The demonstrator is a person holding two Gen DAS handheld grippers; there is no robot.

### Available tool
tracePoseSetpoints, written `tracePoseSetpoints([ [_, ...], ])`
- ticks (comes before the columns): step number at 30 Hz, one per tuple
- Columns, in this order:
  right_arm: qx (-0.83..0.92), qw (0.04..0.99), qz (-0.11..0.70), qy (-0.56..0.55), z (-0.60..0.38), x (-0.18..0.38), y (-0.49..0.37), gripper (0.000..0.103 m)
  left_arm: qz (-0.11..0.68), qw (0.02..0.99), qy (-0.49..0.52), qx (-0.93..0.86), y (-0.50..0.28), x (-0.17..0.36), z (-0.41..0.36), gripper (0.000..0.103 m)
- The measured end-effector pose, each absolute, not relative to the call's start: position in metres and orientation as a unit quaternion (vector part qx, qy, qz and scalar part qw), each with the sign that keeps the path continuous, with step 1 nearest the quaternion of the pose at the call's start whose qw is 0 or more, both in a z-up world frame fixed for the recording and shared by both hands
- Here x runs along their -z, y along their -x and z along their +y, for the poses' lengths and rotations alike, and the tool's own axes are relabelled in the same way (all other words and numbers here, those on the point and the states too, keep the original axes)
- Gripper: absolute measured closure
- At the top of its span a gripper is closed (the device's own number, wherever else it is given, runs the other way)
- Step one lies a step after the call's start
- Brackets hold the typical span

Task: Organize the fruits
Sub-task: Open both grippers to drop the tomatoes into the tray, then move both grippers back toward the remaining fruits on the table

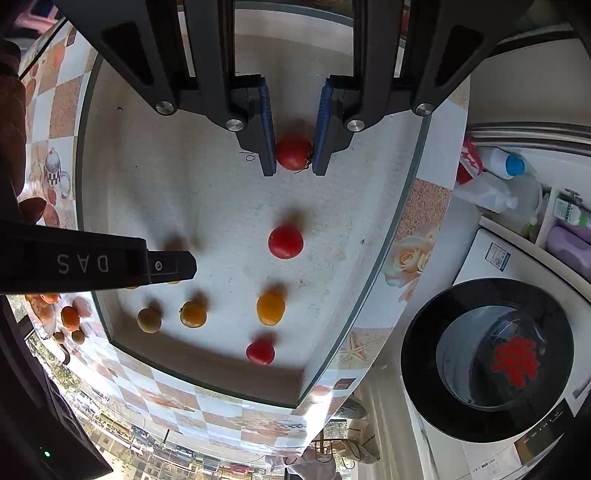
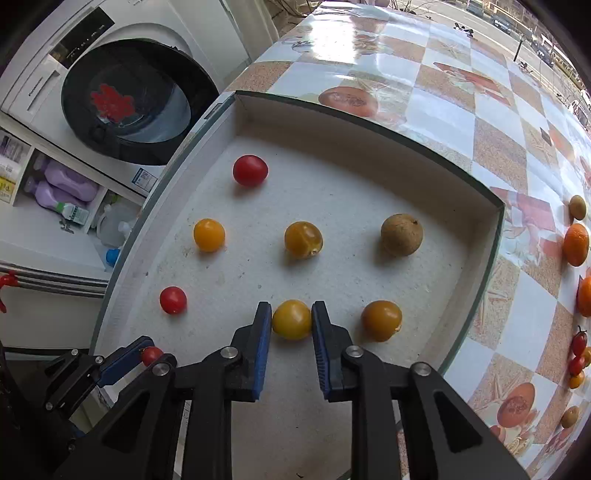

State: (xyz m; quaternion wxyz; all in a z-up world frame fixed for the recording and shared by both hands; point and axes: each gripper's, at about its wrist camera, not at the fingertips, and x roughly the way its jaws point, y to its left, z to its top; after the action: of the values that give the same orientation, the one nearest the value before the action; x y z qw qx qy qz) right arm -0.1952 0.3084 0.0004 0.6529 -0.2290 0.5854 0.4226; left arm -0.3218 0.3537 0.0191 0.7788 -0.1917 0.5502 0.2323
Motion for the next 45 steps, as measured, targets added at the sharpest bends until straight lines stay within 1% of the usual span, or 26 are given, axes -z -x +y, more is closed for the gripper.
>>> tracePoseSetpoints([
  [1, -0.425, 0.651, 0.587, 0.227, 0.309, -0.001, 0.195, 0.065, 0.550, 0.779, 0.191, -0.231, 0.322, -0.019, 0.353, 0.063],
  [2, -0.427, 0.649, 0.588, 0.225, 0.310, -0.001, 0.195, 0.061, 0.548, 0.780, 0.188, -0.236, 0.323, -0.020, 0.352, 0.037],
  [3, -0.428, 0.649, 0.587, 0.226, 0.311, -0.002, 0.196, 0.051, 0.541, 0.785, 0.180, -0.244, 0.323, -0.022, 0.351, 0.029],
  [4, -0.427, 0.651, 0.586, 0.227, 0.311, -0.002, 0.196, 0.046, 0.533, 0.790, 0.174, -0.247, 0.324, -0.025, 0.350, 0.027],
  [8, -0.432, 0.651, 0.585, 0.218, 0.312, -0.004, 0.195, 0.046, 0.546, 0.784, 0.168, -0.244, 0.322, -0.023, 0.351, 0.026],
  [9, -0.434, 0.652, 0.585, 0.213, 0.311, -0.006, 0.194, 0.041, 0.548, 0.782, 0.169, -0.243, 0.322, -0.022, 0.352, 0.027],
  [10, -0.435, 0.652, 0.585, 0.207, 0.309, -0.009, 0.192, 0.032, 0.549, 0.781, 0.170, -0.243, 0.322, -0.022, 0.352, 0.026],
  [12, -0.443, 0.655, 0.583, 0.187, 0.306, -0.018, 0.189, 0.019, 0.552, 0.780, 0.169, -0.242, 0.322, -0.024, 0.352, 0.026],
  [18, -0.441, 0.686, 0.561, 0.143, 0.280, -0.050, 0.174, 0.019, 0.553, 0.791, 0.137, -0.224, 0.306, -0.040, 0.338, 0.026],
  [22, -0.402, 0.714, 0.559, 0.125, 0.238, -0.062, 0.155, 0.019, 0.549, 0.804, 0.110, -0.200, 0.281, -0.054, 0.321, 0.026],
  [26, -0.337, 0.742, 0.567, 0.122, 0.180, -0.060, 0.133, 0.019, 0.540, 0.820, 0.087, -0.167, 0.248, -0.067, 0.296, 0.026],
  [33, -0.204, 0.770, 0.595, 0.107, 0.066, -0.039, 0.099, 0.019, 0.522, 0.847, 0.054, -0.090, 0.184, -0.085, 0.234, 0.027],
  [37, -0.144, 0.780, 0.602, 0.092, 0.020, -0.026, 0.084, 0.019, 0.523, 0.851, 0.021, -0.043, 0.150, -0.074, 0.193, 0.027],
  [42, -0.126, 0.784, 0.602, 0.082, -0.002, -0.013, 0.066, 0.019, 0.538, 0.843, -0.005, -0.005, 0.112, -0.044, 0.160, 0.027],
  [44, -0.126, 0.787, 0.598, 0.081, -0.005, -0.010, 0.060, 0.025, 0.536, 0.844, -0.013, 0.007, 0.102, -0.037, 0.152, 0.027],
  [45, -0.128, 0.789, 0.596, 0.081, -0.006, -0.010, 0.058, 0.033, 0.534, 0.845, -0.017, 0.012, 0.098, -0.035, 0.149, 0.027],
])
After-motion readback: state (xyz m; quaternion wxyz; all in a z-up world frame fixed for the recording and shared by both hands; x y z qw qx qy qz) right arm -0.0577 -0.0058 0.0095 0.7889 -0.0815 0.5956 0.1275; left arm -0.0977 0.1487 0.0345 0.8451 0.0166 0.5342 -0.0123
